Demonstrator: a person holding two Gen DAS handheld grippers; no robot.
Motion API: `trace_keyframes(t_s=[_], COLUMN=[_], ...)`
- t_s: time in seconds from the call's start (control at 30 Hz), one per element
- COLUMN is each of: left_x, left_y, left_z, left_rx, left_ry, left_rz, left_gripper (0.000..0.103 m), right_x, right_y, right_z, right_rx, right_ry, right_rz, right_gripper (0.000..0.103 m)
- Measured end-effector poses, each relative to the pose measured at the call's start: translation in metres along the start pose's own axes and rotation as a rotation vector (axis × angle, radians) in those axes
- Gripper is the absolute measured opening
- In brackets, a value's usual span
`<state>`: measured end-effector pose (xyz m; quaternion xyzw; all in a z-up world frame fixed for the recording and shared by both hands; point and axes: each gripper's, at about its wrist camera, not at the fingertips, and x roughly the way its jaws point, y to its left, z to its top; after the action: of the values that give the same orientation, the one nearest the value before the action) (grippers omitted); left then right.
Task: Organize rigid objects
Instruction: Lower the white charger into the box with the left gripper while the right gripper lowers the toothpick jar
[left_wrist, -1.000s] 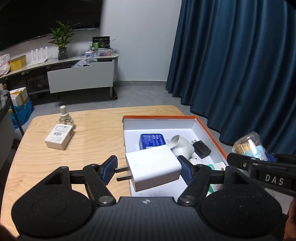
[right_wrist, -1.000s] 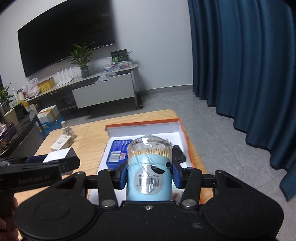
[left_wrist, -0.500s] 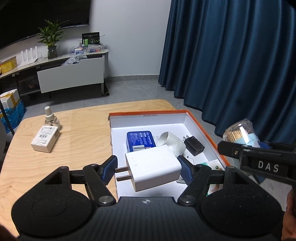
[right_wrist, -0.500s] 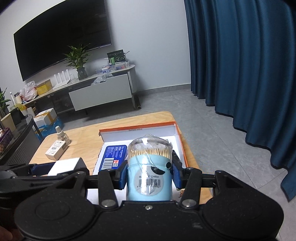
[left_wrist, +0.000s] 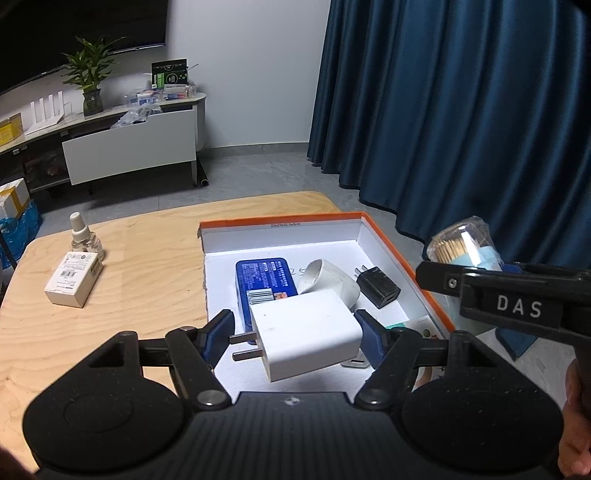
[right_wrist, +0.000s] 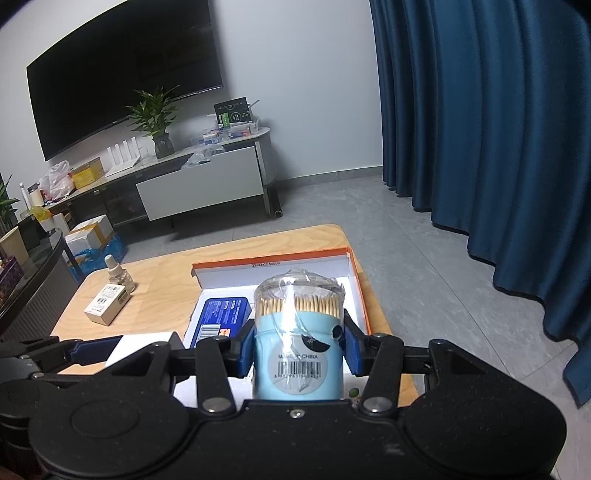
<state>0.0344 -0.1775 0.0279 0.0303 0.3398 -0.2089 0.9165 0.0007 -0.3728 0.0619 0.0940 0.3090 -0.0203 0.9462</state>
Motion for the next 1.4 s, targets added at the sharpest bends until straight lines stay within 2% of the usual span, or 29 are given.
trace_keyframes(t_s=[0.57, 1.4], left_x=[0.018, 0.048], left_y=[-0.008, 0.011], left_z=[0.009, 0.037], left_rx=[0.006, -0.033], left_ry=[0.011, 0.014], left_rz=[-0.017, 0.014], left_gripper=[0.072, 0.072], right_x=[0.025, 0.059], right_y=[-0.002, -0.009], right_z=[0.014, 0.031], right_rx=[-0.002, 0.019], right_ry=[0.02, 0.037], right_rz=[0.02, 0.035], right_gripper=[0.057, 0.057])
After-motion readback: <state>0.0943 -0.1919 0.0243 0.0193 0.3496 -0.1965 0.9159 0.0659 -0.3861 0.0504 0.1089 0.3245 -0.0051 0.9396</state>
